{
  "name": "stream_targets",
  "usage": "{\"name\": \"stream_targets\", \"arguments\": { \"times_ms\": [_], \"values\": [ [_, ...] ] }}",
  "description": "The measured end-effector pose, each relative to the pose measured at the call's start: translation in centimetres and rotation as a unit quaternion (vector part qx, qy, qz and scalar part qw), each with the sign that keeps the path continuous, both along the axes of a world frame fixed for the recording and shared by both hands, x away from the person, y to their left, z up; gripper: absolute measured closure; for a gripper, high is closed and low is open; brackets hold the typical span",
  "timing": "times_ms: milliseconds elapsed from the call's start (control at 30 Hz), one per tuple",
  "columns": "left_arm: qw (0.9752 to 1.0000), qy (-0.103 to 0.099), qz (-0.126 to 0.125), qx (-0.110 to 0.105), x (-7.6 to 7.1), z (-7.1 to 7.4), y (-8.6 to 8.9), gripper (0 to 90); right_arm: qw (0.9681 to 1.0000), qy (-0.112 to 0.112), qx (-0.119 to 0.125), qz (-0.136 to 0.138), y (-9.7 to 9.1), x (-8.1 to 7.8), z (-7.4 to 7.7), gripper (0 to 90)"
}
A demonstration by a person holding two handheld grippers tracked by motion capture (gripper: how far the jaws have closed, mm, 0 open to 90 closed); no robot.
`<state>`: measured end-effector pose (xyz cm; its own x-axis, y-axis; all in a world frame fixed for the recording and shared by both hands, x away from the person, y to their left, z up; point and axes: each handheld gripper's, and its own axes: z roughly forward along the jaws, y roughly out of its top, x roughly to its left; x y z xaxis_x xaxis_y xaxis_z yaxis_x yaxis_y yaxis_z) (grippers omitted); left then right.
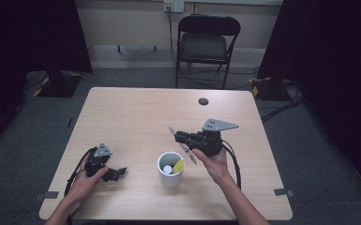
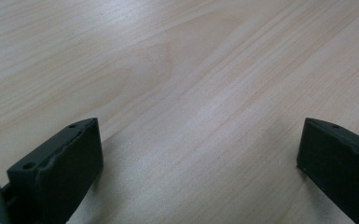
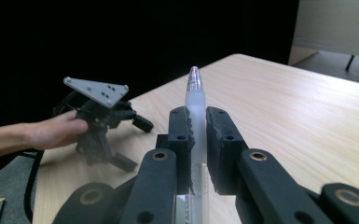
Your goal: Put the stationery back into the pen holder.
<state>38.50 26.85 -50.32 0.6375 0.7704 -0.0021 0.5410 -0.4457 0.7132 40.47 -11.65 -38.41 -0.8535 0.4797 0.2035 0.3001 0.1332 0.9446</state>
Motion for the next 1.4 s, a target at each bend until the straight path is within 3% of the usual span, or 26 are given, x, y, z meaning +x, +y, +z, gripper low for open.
{"name": "stream_targets", "arguments": {
  "times_ms": [267,567,833,1100,1400],
  "values": [
    [1.0,0.0,0.0,0.0,0.0,0.0,0.0,0.0,0.9998,-0.002,0.016,0.013,1.9,0.5,0.6,80.8],
    [1.0,0.0,0.0,0.0,0.0,0.0,0.0,0.0,0.9995,-0.002,0.006,0.03,4.0,1.0,0.4,80.8],
    [1.0,0.0,0.0,-0.002,0.0,0.0,0.0,0.0,0.9992,0.013,0.001,0.038,5.0,1.6,-0.5,80.7],
    [1.0,0.0,0.0,-0.003,-0.1,0.0,0.0,0.0,0.9986,0.011,-0.012,0.05,5.3,1.0,-0.6,80.7],
    [1.0,-0.001,0.0,-0.003,-0.1,0.0,0.0,0.0,0.9988,0.017,-0.023,0.039,3.5,0.2,-1.2,80.7]
  ]
}}
